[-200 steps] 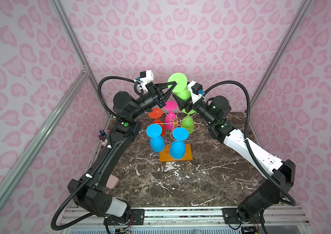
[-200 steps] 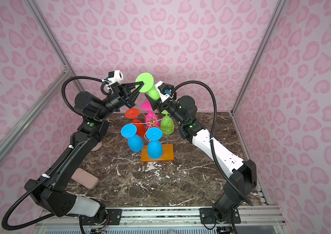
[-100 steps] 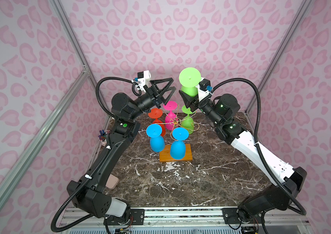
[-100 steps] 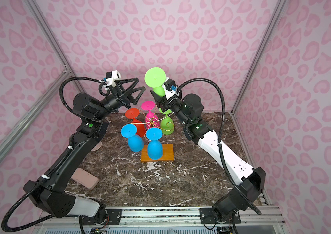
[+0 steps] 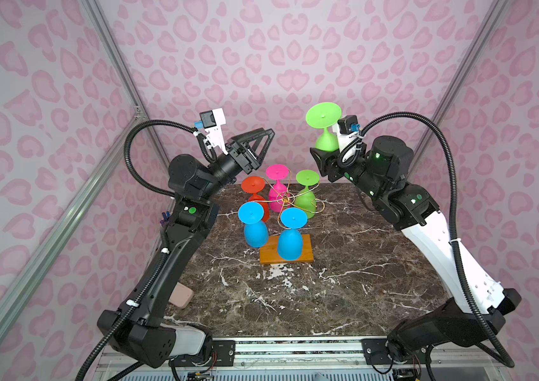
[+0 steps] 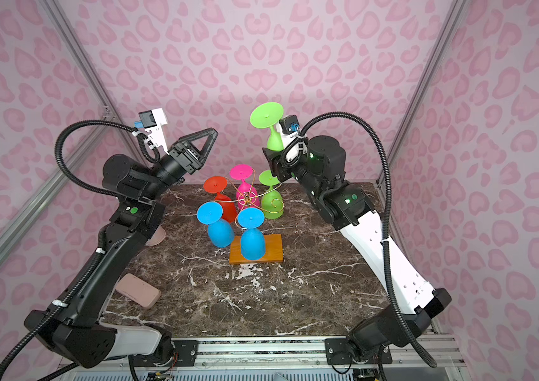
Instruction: Take the wine glass off the wine glass rack
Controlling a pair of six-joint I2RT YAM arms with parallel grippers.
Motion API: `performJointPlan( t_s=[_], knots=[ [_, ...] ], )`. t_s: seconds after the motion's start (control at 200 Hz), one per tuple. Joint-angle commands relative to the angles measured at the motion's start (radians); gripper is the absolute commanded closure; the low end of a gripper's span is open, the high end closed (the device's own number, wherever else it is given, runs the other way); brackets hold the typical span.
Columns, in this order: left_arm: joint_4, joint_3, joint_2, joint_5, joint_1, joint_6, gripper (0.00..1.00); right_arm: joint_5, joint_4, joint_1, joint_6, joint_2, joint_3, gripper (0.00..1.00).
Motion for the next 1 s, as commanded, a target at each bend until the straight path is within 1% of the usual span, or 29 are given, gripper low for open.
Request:
performJointPlan(
  t_s=[0.0,0.05,0.095,0.185,0.255,0.315,0.47,0.56,0.675,0.785,0.91,0.995],
  knots=[
    [0.028,-0.046,-0.031,-0.079,-0.017,0.475,0.27,0.013,-0.153,0.003,0.026,-0.013,0.012,0.50],
    [0.029,-0.066,-0.041,-0.099,-0.028,0.606,0.28,0.013,-0.172,0.006,0.030,-0.022,0.012,0.51],
    [0.038,-0.080,-0.044,-0.103,-0.034,0.699,0.29,0.015,-0.191,0.005,0.034,-0.027,0.014,0.51],
    [0.061,-0.101,-0.042,-0.052,-0.043,0.873,0.32,0.015,-0.223,0.013,0.038,-0.035,0.012,0.51],
    [0.068,-0.109,-0.035,-0.015,-0.055,0.983,0.32,0.016,-0.246,0.026,0.036,-0.035,0.015,0.52],
    [0.063,-0.104,-0.026,0.013,-0.062,1.049,0.34,0.016,-0.263,0.035,0.036,-0.033,0.016,0.52],
    [0.059,-0.093,-0.002,0.054,-0.072,1.177,0.37,0.020,-0.293,0.065,0.042,-0.019,0.018,0.52],
    [0.061,-0.093,0.005,0.063,-0.079,1.226,0.40,0.024,-0.308,0.081,0.042,-0.006,0.028,0.52],
    [0.062,-0.089,0.012,0.056,-0.093,1.271,0.42,0.023,-0.327,0.099,0.042,0.018,0.049,0.53],
    [0.057,-0.086,0.015,0.069,-0.104,1.308,0.43,0.026,-0.355,0.116,0.040,0.045,0.080,0.53],
    [0.056,-0.093,0.013,0.073,-0.112,1.337,0.43,0.023,-0.362,0.132,0.042,0.065,0.094,0.54],
    [0.060,-0.102,0.012,0.068,-0.115,1.355,0.46,0.021,-0.367,0.138,0.048,0.074,0.100,0.54]
  ],
)
